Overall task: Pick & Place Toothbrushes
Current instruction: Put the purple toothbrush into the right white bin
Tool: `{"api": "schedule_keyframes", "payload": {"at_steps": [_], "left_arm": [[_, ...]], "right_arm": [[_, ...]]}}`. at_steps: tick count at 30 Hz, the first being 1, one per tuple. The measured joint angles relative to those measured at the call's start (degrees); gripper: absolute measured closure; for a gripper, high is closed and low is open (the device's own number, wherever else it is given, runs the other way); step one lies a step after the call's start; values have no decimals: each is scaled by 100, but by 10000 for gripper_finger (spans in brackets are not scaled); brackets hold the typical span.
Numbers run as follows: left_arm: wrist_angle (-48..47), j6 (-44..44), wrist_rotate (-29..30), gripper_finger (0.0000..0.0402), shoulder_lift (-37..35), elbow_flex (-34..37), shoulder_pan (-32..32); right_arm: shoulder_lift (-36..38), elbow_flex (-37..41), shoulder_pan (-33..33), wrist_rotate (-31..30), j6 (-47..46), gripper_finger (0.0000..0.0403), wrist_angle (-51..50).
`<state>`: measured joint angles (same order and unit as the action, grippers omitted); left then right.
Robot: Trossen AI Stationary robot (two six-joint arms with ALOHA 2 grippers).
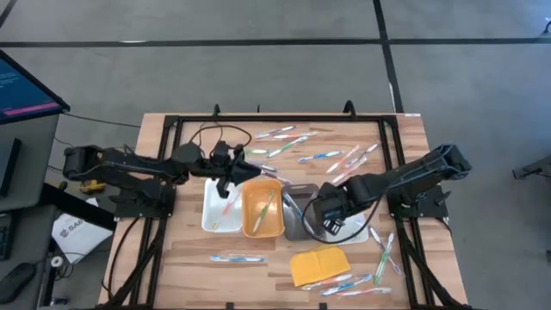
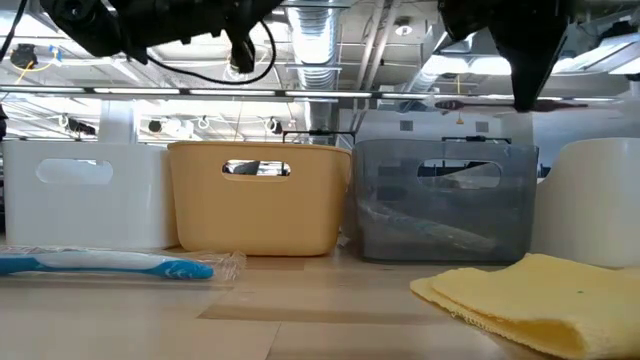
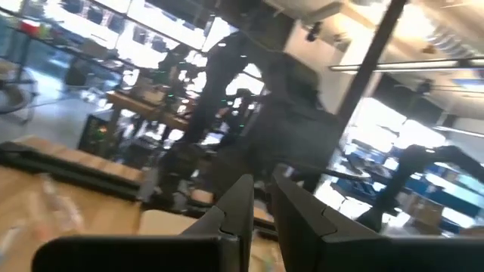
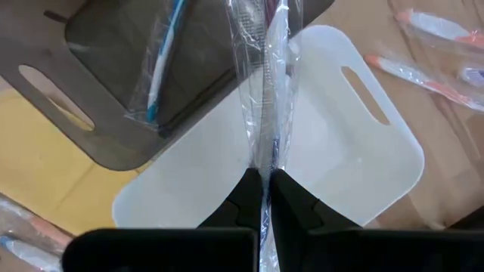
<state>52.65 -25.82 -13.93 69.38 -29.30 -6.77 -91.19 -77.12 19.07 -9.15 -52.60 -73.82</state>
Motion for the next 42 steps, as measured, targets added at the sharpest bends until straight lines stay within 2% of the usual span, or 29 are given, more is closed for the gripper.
{"api": "schedule_keyframes", "payload": {"at_steps": [7, 15, 19, 24, 30, 33, 42], "left_arm": [[184, 0, 4, 358, 0, 0, 165], [223, 0, 11, 358, 0, 0, 165], [255, 2, 11, 358, 0, 0, 165], [310, 2, 13, 358, -2, 0, 152], [345, 2, 13, 358, -2, -2, 152], [358, 2, 13, 358, -2, -2, 152], [349, 2, 13, 358, -2, -2, 160]], "right_arm": [[92, 86, -78, -296, -507, 401, 86], [895, 1080, -27, -285, -1200, 401, 467], [1325, 1659, 52, -255, -1331, 401, 1193], [1383, 2147, 61, -116, -1253, 401, 1738], [1165, 2142, 22, -63, -1191, 401, 1725], [1121, 2142, -53, 209, -1191, 401, 1707], [1126, 2142, -368, 263, -1008, 401, 1674]]}}
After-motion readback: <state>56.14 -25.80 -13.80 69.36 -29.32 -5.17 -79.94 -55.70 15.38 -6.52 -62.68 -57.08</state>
